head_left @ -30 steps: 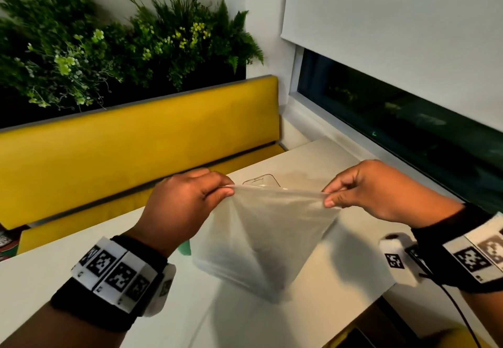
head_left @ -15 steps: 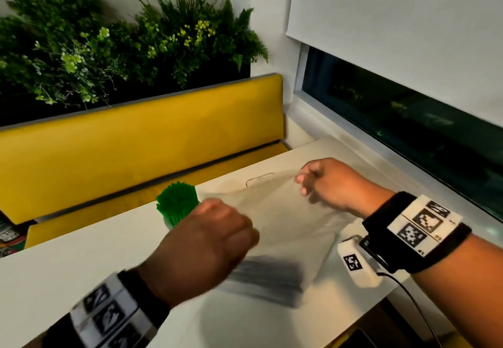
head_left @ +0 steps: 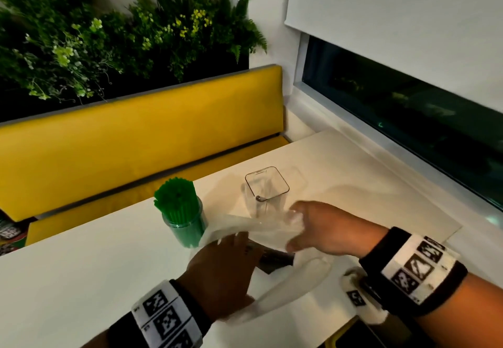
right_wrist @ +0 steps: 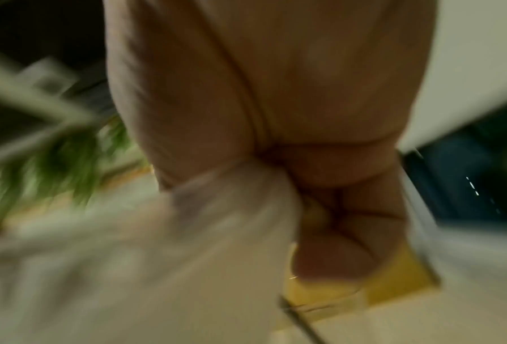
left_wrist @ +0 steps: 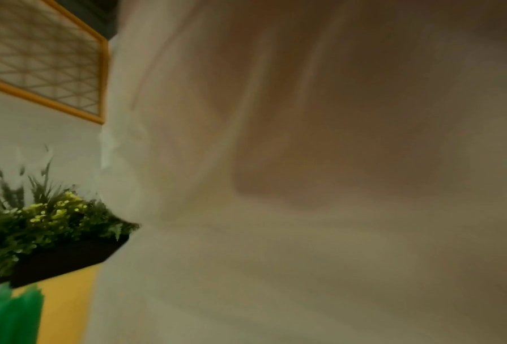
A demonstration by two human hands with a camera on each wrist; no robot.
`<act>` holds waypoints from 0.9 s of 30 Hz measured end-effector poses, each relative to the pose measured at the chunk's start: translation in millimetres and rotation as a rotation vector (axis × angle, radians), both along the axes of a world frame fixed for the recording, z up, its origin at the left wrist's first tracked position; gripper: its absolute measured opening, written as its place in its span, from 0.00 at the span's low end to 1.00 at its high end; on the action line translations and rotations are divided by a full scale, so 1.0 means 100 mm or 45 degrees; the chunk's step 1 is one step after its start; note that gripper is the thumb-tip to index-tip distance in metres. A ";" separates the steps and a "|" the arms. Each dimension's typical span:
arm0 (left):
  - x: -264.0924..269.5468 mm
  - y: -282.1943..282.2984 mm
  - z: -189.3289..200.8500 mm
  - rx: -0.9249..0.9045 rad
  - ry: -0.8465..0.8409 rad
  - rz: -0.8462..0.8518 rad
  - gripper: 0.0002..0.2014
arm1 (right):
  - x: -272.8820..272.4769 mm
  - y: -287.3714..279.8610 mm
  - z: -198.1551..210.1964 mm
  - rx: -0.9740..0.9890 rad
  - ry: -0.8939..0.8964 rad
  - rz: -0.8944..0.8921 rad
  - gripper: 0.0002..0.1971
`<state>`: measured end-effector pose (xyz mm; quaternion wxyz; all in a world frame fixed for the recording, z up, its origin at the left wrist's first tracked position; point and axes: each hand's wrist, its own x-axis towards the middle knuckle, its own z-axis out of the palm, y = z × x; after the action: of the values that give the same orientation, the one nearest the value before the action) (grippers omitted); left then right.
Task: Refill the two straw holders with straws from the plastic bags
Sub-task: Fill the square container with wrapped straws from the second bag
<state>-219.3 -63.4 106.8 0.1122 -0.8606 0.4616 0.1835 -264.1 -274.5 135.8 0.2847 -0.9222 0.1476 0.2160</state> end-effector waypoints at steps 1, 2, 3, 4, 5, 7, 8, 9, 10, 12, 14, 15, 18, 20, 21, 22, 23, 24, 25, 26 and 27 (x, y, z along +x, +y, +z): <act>-0.02 0.04 -0.07 0.010 0.019 0.000 0.43 | -0.03 -0.05 -0.05 -0.192 0.053 0.051 0.18; -0.05 0.06 -0.08 -0.006 0.014 -0.014 0.46 | -0.04 -0.08 -0.13 -0.245 0.067 0.033 0.11; -0.07 0.07 -0.15 -0.078 -0.052 -0.049 0.49 | -0.06 -0.11 -0.21 -0.183 0.083 -0.016 0.11; -0.07 0.08 -0.18 -0.155 -0.146 -0.080 0.50 | -0.08 -0.14 -0.28 0.006 0.080 -0.127 0.11; -0.06 0.08 -0.20 -0.163 -0.220 -0.064 0.49 | -0.10 -0.13 -0.33 0.293 0.063 -0.309 0.09; -0.09 0.09 -0.31 -0.039 -0.176 0.046 0.47 | -0.11 -0.08 -0.42 0.842 0.004 -0.673 0.09; -0.11 0.08 -0.34 0.025 -0.117 0.125 0.47 | -0.10 -0.07 -0.48 1.010 -0.019 -0.823 0.13; -0.11 0.07 -0.37 0.058 -0.101 0.184 0.45 | -0.09 -0.07 -0.55 1.103 -0.014 -0.931 0.16; -0.10 0.05 -0.36 0.072 -0.095 0.237 0.42 | -0.08 -0.06 -0.57 1.172 0.024 -0.973 0.15; -0.10 0.03 -0.35 0.080 -0.089 0.204 0.35 | -0.07 -0.06 -0.56 1.300 0.165 -0.921 0.16; -0.04 0.01 -0.33 -0.089 -0.095 0.136 0.30 | -0.07 -0.10 -0.53 1.245 0.183 -0.804 0.19; 0.00 0.01 -0.33 -0.271 -0.127 0.069 0.27 | -0.06 -0.10 -0.53 1.148 0.106 -0.759 0.18; 0.01 0.06 -0.52 -0.622 -0.279 -0.196 0.20 | 0.02 -0.07 -0.63 0.582 -0.100 -0.501 0.21; 0.03 0.09 -0.77 -0.545 -0.165 -0.236 0.21 | 0.08 -0.08 -0.82 0.250 -0.105 -0.363 0.27; 0.05 0.12 -0.92 -0.411 -0.119 -0.176 0.23 | 0.10 -0.08 -0.94 0.214 -0.103 -0.337 0.28; 0.07 0.15 -1.05 -0.265 -0.076 -0.064 0.27 | 0.11 -0.08 -1.07 0.212 -0.118 -0.327 0.28; 0.08 0.16 -1.18 -0.154 -0.038 0.036 0.31 | 0.12 -0.07 -1.18 0.220 -0.139 -0.321 0.28; 0.08 0.15 -1.25 -0.067 0.032 0.098 0.35 | 0.14 -0.06 -1.26 0.248 -0.151 -0.319 0.28; 0.06 0.13 -1.27 -0.020 0.072 0.130 0.38 | 0.15 -0.03 -1.30 0.287 -0.170 -0.319 0.29; 0.07 0.11 -1.24 -0.001 0.041 0.158 0.40 | 0.16 -0.02 -1.32 0.315 -0.177 -0.322 0.32; 0.09 0.10 -1.21 -0.020 -0.021 0.173 0.40 | 0.16 -0.01 -1.31 0.323 -0.183 -0.303 0.36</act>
<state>-210.4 -53.2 -14.3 0.0963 -0.8924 0.4025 0.1799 -247.7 -275.7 4.5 0.4320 -0.8680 0.2066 0.1313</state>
